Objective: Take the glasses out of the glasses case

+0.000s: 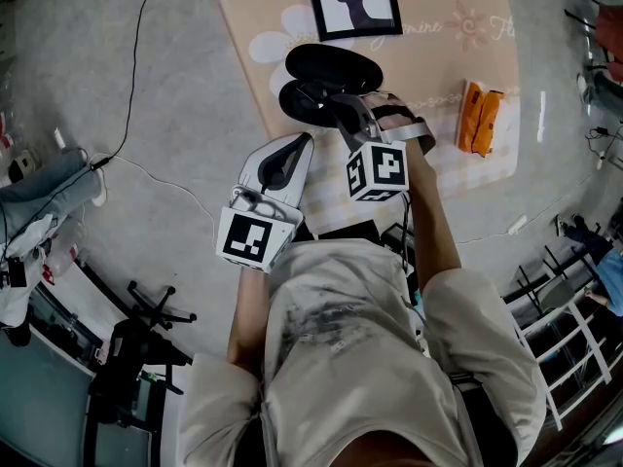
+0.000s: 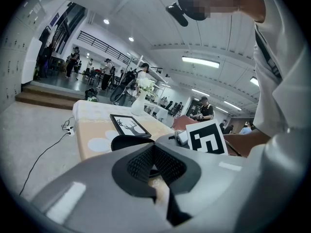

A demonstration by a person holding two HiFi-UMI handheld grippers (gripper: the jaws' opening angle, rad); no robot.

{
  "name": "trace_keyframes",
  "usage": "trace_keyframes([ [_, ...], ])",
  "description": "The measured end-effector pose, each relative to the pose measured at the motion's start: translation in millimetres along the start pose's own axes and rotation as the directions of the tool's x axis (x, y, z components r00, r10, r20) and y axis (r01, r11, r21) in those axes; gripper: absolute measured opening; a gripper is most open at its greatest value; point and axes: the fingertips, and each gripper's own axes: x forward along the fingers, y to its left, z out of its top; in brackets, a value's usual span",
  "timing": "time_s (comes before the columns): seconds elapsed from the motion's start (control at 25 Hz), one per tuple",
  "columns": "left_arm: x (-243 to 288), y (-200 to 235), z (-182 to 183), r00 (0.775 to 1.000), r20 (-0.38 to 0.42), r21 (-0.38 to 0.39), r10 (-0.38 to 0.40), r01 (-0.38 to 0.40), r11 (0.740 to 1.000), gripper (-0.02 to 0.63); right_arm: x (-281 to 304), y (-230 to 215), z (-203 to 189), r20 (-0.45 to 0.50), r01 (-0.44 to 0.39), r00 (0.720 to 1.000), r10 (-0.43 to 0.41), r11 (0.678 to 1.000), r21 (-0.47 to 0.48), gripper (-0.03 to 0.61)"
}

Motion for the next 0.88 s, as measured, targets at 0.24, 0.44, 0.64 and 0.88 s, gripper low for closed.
trace_keyframes([
  [0.24,-1,0,0,1.0,0.007,0.005,-0.007,0.007,1.0,0.009,-1,5,3,0.02,-0.025,1.0,0.023,0.996,0.083,0.02],
  [0.44,-3,0,-1,1.0,0.011,0.001,-0.008,0.008,1.0,0.009,-3,4,3,0.028,-0.019,0.999,0.016,0.994,0.108,0.018],
  [0.64,-4,-1,1,1.0,0.016,0.013,-0.014,0.014,1.0,0.009,-6,4,5,0.033,-0.009,0.999,0.005,0.992,0.129,0.018],
  [0.88,-5,-2,1,1.0,0.008,0.02,-0.023,0.023,1.0,0.009,-11,1,5,0.025,0.014,1.0,-0.017,0.991,0.135,0.018],
])
